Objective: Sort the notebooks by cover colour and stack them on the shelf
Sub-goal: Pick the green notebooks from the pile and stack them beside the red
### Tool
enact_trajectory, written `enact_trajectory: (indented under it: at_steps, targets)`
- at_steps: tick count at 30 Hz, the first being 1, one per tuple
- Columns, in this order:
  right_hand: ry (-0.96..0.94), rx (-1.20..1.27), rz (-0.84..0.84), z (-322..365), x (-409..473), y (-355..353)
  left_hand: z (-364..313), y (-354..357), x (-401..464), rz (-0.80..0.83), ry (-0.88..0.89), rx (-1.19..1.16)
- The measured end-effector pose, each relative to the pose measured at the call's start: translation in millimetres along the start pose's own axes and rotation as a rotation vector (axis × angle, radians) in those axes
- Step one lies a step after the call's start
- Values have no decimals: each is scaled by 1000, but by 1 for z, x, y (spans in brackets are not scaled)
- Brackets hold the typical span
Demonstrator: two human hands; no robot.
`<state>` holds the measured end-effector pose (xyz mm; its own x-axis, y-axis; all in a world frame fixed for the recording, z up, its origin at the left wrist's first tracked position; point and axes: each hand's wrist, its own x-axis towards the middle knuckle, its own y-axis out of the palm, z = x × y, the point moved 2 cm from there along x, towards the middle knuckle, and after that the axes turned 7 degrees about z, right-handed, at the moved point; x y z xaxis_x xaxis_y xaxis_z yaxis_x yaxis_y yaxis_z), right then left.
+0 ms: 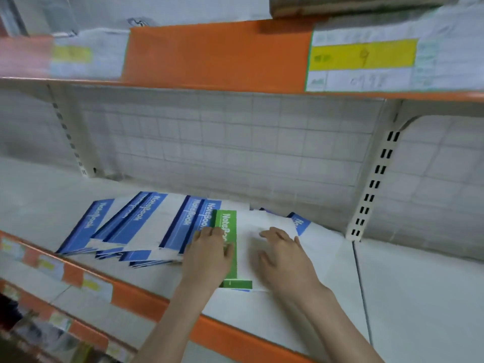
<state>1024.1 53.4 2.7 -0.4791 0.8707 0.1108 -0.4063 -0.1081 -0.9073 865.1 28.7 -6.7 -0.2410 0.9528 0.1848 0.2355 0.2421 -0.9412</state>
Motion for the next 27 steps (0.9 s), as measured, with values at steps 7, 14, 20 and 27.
enact_trajectory:
  at_steps: [7,14,20,27]
  targets:
    - [97,-3,12,12,20,8,7,10,31,252,-90,43]
    - [90,45,71,17,23,11,4,6,55,270,-62,-400]
    - [36,65,230,29,24,23,-1,3,67,256,-16,-683]
    - [111,123,115,18,27,25,1,4,71,237,3,-480]
